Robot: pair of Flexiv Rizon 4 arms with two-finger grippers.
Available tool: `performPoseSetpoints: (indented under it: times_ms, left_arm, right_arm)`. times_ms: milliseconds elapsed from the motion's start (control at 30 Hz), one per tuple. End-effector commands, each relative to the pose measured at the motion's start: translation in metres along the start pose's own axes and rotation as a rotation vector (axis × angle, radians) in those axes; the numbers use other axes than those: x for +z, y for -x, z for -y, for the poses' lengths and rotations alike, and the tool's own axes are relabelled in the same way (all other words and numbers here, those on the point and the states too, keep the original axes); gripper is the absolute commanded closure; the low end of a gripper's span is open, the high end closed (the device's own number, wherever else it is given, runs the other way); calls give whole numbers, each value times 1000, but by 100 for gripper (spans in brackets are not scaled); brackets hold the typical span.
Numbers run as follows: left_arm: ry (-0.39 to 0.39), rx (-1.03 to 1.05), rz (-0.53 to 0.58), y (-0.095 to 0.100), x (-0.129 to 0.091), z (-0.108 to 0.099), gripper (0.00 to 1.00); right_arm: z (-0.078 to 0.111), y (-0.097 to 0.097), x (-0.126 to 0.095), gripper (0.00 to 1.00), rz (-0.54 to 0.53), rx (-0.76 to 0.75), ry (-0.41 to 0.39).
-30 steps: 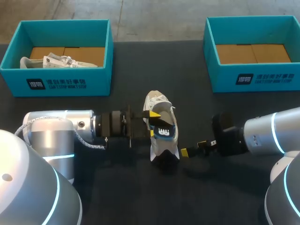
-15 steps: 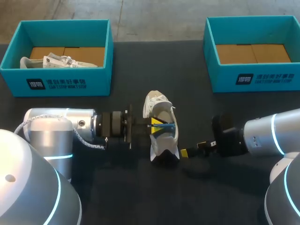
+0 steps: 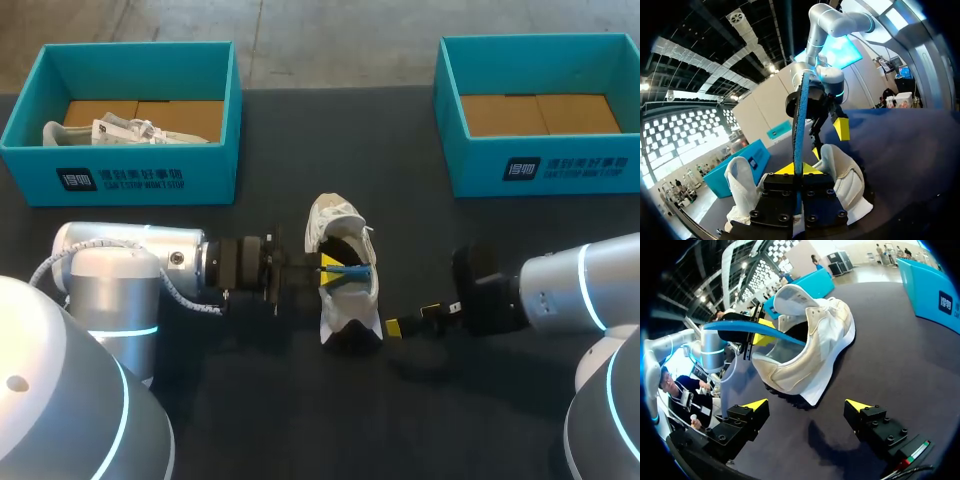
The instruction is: Take the shoe out of the shoebox, open the shoe tongue, remove and reinsert the insole, then place the shoe into the shoebox
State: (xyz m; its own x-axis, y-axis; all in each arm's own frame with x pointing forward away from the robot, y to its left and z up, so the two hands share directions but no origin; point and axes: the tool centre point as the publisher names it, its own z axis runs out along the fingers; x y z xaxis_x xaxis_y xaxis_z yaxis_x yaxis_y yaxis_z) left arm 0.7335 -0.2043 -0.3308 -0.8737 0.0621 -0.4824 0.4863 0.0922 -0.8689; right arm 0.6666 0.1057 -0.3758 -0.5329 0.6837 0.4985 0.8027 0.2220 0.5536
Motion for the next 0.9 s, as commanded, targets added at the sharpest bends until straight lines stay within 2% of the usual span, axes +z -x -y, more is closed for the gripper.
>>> performPoseSetpoints:
  times_ms: [33, 433, 467, 500, 533, 567, 633, 767, 867, 900]
  left_arm:
    - [11, 6, -5, 3, 6, -3, 100]
    - [62, 18, -17, -1, 4, -14, 100]
    - [63, 17, -13, -1, 3, -14, 91]
    - [63, 17, -10, 0, 2, -13, 66]
    - [56, 16, 0, 1, 1, -10, 50]
    - [50, 13, 4, 1, 0, -8, 43]
    - [36, 11, 11, 3, -1, -3, 44]
    - [7, 13, 14, 3, -1, 8, 55]
    - [-10, 8, 10, 2, 0, 12, 57]
    - [-15, 3, 6, 1, 0, 13, 61]
  right_arm:
    - [0, 0, 0, 0, -2, 2, -3]
    - [2, -1, -2, 0, 1, 2, -2]
    - [2, -1, -2, 0, 2, 3, -2]
    - [2, -1, -2, 0, 3, 4, -1]
    - [2, -1, -3, 0, 4, 5, 1]
    - [2, -1, -3, 0, 4, 5, 1]
    - [2, -1, -3, 0, 5, 6, 1]
    - [2, -1, -2, 0, 6, 6, 1]
    - [1, -2, -1, 0, 6, 6, 1]
    - [1, -2, 0, 0, 6, 6, 1]
